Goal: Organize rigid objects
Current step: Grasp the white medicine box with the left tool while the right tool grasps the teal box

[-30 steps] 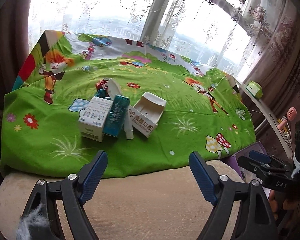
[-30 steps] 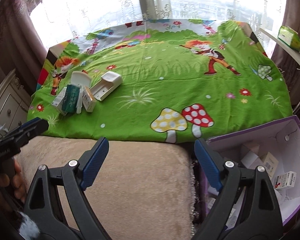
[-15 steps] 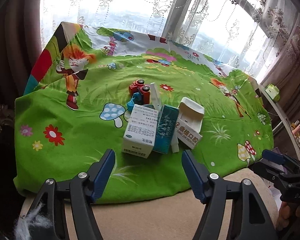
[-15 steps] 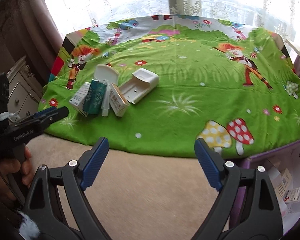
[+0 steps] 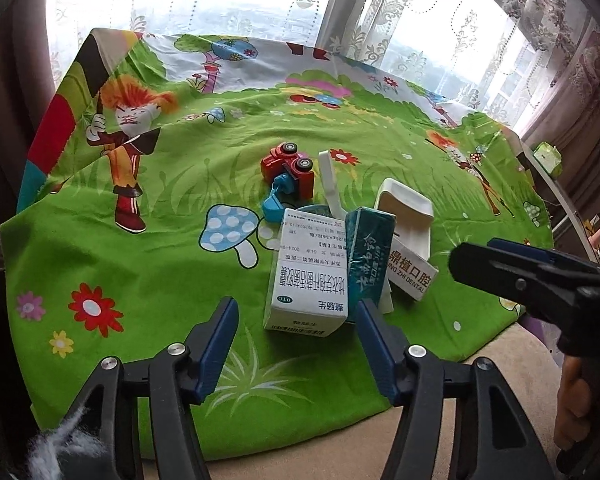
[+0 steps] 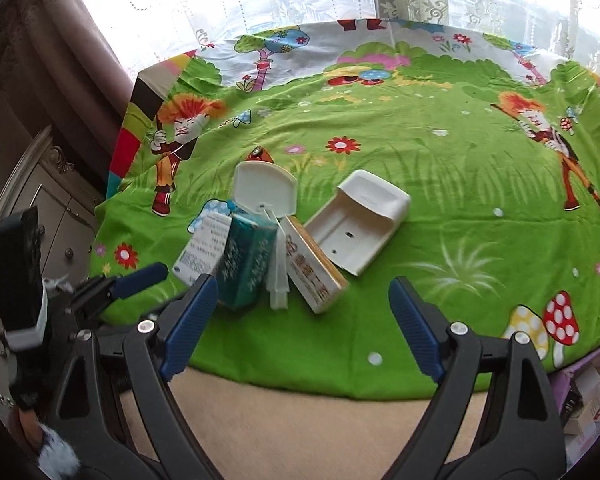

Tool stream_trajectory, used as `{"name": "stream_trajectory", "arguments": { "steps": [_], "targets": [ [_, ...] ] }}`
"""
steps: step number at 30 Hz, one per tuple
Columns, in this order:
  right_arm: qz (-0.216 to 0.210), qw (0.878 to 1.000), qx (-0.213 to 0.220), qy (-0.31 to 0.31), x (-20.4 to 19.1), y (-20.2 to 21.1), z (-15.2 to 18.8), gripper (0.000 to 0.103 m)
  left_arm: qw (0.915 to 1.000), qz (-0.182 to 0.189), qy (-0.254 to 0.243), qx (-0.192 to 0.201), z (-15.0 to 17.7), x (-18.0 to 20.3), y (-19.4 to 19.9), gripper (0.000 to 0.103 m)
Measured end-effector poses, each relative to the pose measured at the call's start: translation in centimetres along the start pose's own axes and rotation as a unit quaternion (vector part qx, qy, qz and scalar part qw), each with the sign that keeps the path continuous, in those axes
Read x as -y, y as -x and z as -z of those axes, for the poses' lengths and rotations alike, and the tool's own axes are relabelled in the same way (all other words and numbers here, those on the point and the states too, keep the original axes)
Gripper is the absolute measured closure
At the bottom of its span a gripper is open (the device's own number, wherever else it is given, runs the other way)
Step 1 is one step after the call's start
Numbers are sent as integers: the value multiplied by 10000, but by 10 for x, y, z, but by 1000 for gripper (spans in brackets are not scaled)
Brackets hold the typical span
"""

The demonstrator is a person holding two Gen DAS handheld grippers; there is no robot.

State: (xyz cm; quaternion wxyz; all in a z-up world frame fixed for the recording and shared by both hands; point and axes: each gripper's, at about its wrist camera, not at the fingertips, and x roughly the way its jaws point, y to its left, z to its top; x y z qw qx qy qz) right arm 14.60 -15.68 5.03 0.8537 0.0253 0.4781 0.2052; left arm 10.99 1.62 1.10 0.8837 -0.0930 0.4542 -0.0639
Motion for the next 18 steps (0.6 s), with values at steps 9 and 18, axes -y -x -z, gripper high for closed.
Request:
{"name": "stream_trajectory", "arguments": {
  "steps": [9, 18],
  "targets": [
    [45, 9997, -232, -38, -25, -38, -16, 14, 9996, 258, -2, -86, -1, -4, -11, 58],
    [244, 9993, -275, -15, -33, -58, -17, 16, 9993, 368, 25, -6, 4, -6, -11, 58]
  ]
}}
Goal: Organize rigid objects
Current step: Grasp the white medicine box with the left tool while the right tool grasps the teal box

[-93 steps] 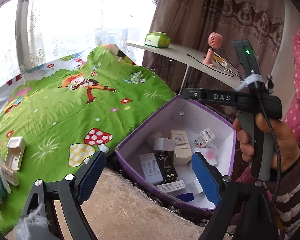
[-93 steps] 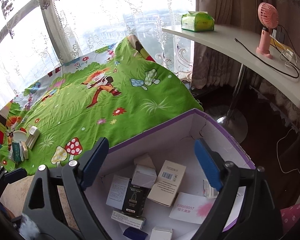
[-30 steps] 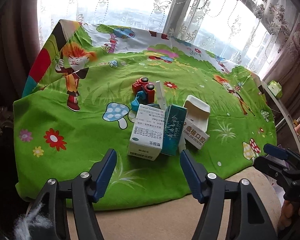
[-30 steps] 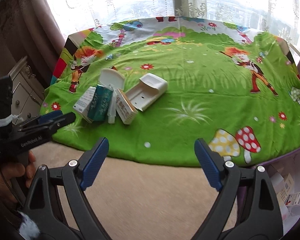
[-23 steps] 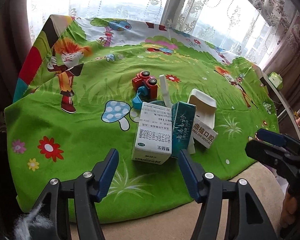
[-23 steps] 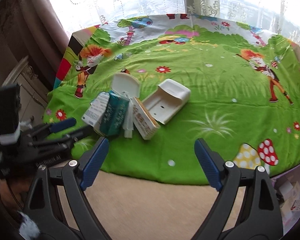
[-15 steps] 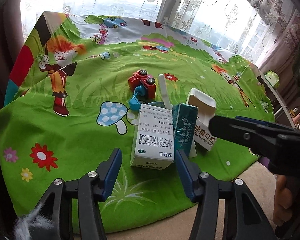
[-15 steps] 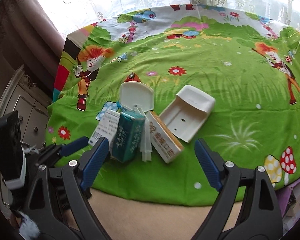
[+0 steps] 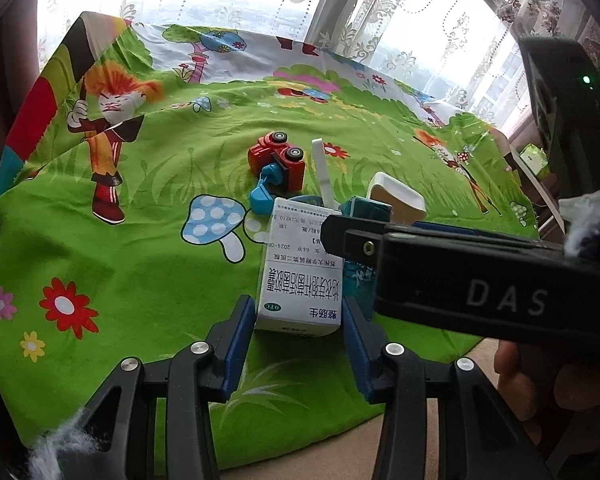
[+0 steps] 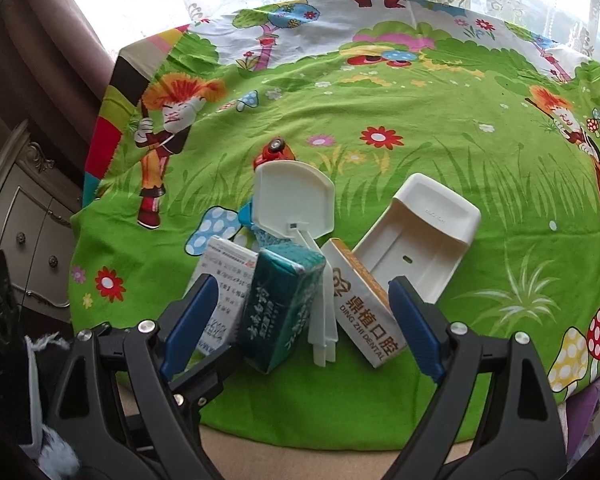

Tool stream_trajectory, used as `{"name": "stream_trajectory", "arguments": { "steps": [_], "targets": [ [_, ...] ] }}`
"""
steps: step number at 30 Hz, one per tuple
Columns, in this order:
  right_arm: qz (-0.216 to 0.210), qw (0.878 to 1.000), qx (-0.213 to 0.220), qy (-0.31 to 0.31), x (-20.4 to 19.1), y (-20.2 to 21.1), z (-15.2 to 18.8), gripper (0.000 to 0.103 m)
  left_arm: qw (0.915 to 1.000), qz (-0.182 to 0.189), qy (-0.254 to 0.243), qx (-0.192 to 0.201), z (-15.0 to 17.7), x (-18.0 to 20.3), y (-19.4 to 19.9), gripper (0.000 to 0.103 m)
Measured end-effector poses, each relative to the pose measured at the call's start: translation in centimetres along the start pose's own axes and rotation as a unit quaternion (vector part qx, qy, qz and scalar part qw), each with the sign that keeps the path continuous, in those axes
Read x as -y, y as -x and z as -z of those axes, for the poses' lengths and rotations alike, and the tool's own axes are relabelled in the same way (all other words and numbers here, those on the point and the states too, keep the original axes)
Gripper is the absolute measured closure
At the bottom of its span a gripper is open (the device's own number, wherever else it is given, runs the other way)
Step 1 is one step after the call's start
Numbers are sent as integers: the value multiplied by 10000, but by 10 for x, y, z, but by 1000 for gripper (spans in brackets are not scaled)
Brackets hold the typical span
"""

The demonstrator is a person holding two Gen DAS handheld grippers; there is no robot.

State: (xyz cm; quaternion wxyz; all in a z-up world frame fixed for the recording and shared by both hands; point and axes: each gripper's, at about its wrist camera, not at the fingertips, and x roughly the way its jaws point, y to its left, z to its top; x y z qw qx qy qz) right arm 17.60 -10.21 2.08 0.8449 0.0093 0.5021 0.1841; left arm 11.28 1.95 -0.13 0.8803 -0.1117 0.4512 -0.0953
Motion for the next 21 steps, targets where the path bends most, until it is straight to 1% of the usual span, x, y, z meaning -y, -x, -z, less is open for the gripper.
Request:
{"name": "stream_trajectory", "arguments": {
  "steps": [1, 3, 5, 7, 9, 12, 16, 21],
  "targets": [
    [28, 10000, 2, -11, 1, -1, 1, 21, 10000, -21, -5, 8, 0, 0, 0, 58],
    [0, 10000, 16, -46, 3, -2, 1, 28, 10000, -48, -8, 21, 1, 1, 1, 58],
    [-46, 9999, 53, 77, -1, 0, 1, 39, 10000, -74, 10, 35, 2, 0, 2, 58],
    [-113, 9997, 79, 203, -6, 1, 1, 53, 9999, -112, 31, 48, 3, 0, 3, 58],
    [-196, 9992, 97, 328, -11, 2, 2, 60, 9999, -140, 79, 61, 5, -1, 5, 58],
    [-315, 9990, 96, 317, -9, 2, 3, 63, 9997, -157, 181, 86, 7, -2, 8, 59],
    [-348, 9988, 121, 330, -6, 6, 6, 64, 9988, -222, 395, 160, 10, -8, 14, 59],
    [-360, 9981, 220, 455, -7, 17, 14, 65, 9981, -282, 470, 277, 11, -8, 21, 59]
  ]
}}
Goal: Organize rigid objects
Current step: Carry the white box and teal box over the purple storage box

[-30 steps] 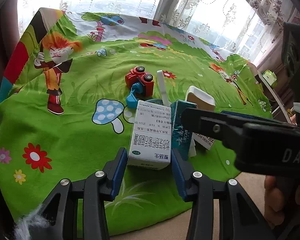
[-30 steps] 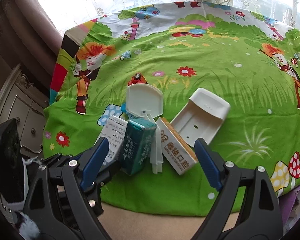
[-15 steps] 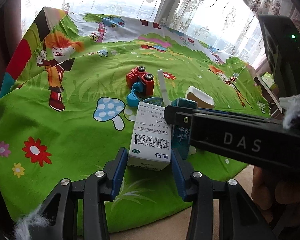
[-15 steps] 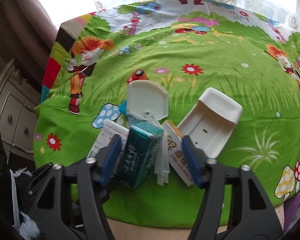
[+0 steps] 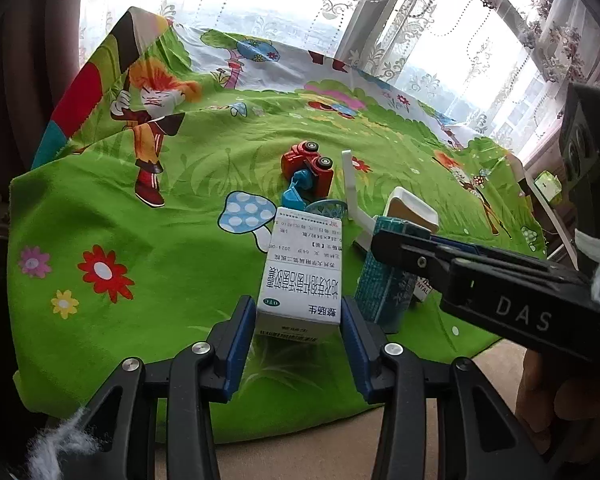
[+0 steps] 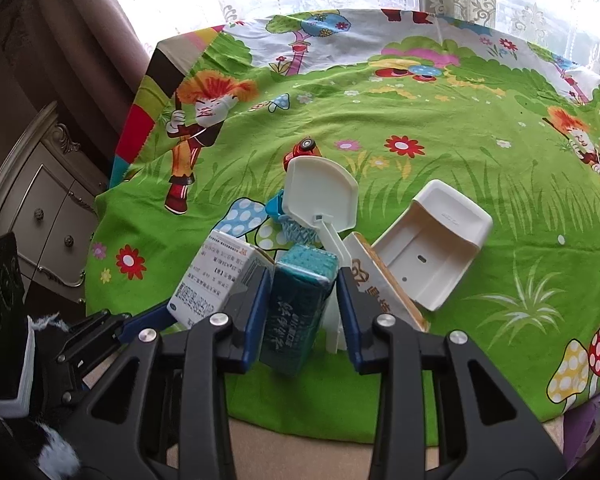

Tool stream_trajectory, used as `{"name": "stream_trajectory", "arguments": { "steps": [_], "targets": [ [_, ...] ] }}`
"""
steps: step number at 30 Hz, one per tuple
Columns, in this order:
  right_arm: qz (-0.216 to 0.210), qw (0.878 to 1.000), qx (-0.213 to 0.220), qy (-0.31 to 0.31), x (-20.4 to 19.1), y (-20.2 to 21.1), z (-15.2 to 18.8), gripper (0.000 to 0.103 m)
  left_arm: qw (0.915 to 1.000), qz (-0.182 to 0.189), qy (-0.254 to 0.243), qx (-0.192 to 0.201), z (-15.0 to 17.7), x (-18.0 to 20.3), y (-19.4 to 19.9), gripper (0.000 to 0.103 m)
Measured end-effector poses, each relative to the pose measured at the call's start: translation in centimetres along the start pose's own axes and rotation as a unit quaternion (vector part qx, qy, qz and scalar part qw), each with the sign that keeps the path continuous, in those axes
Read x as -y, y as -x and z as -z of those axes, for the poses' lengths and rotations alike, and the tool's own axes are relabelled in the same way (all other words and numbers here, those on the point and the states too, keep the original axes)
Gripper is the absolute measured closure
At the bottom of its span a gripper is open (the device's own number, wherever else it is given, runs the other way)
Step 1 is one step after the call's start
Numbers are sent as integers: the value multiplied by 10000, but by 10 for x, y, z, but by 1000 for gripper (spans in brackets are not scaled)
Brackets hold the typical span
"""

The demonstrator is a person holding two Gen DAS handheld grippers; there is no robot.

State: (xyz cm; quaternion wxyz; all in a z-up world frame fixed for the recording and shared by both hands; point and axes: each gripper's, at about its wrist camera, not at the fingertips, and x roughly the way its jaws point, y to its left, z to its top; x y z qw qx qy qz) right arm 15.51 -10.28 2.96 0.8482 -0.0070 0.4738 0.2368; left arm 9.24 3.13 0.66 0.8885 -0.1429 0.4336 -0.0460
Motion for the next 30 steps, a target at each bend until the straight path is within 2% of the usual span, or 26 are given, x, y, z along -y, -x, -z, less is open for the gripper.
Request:
{"name": "stream_trajectory", "arguments": {
  "steps": [11, 17, 30],
  "targets": [
    [21, 9994, 316, 125, 4, 37, 20, 65, 9998, -48, 12, 195, 11, 15, 19, 60],
    [-34, 9990, 452, 64, 15, 57, 29, 65, 9998, -38, -77, 179, 20, 33, 26, 60],
    [-23, 9968, 677, -419, 73, 99, 61, 65, 9988, 83, -465, 114, 36, 87, 33, 60]
  ]
}}
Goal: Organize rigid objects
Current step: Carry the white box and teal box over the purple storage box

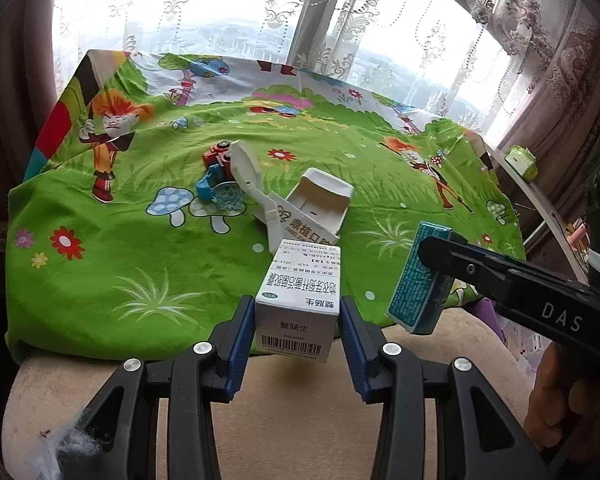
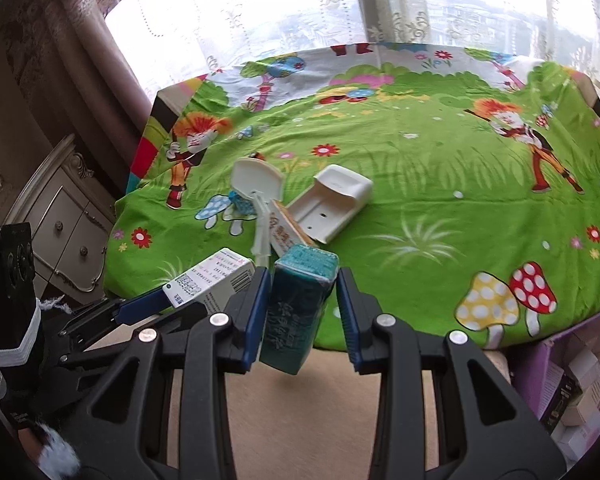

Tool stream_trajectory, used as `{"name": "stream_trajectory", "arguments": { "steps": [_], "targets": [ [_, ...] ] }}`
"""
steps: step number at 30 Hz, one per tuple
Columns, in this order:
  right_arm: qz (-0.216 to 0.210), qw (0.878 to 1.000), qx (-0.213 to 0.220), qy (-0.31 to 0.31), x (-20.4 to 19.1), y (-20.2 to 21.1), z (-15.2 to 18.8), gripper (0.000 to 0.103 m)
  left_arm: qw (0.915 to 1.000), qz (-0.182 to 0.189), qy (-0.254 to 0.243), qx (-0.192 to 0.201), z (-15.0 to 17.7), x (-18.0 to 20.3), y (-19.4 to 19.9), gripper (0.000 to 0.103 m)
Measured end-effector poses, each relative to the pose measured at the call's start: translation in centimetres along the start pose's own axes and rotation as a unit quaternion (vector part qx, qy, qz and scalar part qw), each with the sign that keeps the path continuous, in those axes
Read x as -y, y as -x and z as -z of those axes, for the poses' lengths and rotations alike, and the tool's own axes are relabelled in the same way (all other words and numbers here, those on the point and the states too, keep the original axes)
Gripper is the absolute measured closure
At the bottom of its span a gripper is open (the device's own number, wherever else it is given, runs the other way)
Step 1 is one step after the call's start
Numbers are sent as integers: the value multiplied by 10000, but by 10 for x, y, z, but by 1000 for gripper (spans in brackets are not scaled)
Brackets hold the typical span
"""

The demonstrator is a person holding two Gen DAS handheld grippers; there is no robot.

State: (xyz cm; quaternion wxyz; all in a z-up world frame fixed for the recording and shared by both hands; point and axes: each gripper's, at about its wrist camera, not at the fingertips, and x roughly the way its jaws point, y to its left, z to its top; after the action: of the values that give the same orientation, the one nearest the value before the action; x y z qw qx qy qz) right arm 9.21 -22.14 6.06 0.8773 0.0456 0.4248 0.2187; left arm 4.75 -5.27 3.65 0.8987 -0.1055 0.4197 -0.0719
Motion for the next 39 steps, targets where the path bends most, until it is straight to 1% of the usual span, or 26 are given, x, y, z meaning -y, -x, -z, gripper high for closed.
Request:
{"name": "stream_trajectory", "arguments": {
  "steps": [11, 15, 21, 29, 39],
  "targets": [
    [166, 9984, 229, -494, 57, 32, 15, 65, 9982, 130, -579, -102, 3, 59, -3, 60],
    [219, 9969, 323, -684, 78, 44, 20, 65, 9962, 227, -832, -127, 4, 83, -6, 60],
    [419, 9925, 501, -1033, 118, 66, 27, 65, 9922, 410, -1163, -170, 4, 121, -13, 60],
    [809, 9832, 660, -1495, 173, 94, 40, 65, 9844, 730, -1583, -249, 5, 171, -22, 60],
    [1335, 9671, 756, -2031, 240, 124, 59, 65, 9695, 1188, -2102, -429, 15, 230, -32, 60]
  ]
}}
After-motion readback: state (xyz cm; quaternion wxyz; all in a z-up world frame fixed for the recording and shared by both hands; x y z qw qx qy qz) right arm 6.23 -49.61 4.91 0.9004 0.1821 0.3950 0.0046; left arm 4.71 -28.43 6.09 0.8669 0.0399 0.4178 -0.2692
